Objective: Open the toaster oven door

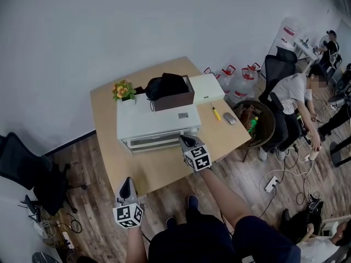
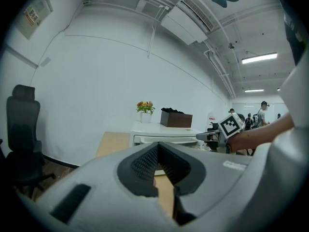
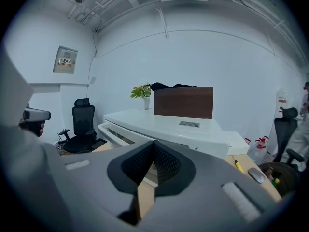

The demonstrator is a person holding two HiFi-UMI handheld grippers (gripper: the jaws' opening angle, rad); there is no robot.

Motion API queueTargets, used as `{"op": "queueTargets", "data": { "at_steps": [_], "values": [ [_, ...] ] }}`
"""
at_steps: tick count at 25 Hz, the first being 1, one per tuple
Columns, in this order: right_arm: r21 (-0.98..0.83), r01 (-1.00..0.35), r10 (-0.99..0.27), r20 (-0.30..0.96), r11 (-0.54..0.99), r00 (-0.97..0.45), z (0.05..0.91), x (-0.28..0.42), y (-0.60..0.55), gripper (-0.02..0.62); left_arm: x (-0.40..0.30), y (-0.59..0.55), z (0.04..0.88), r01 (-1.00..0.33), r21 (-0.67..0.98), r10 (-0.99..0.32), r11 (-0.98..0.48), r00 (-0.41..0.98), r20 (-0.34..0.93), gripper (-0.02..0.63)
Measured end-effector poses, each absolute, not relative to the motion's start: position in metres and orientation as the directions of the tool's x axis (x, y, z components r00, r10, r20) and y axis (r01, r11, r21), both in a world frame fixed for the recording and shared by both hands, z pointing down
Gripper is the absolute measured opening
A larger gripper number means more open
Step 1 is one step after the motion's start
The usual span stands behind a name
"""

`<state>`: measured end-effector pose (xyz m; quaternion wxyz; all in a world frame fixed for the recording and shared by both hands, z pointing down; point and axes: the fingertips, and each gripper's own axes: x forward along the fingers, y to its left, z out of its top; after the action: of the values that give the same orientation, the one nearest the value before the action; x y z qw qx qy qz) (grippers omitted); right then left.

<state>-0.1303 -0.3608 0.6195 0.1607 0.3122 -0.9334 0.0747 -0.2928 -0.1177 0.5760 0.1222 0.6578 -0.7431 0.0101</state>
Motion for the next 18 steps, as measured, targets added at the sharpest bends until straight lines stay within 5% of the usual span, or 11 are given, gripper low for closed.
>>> {"op": "queueTargets", "data": {
  "at_steps": [18],
  "values": [
    [-0.045,-0.618,-0.566,0.354,0.785,-0.744,0.633,-0.137,-0.372,0.011,-0.288,-0.123,0.583,-0.979,0.170,-0.976,0.113,-0.077,0.203,-0.005]
  ]
}}
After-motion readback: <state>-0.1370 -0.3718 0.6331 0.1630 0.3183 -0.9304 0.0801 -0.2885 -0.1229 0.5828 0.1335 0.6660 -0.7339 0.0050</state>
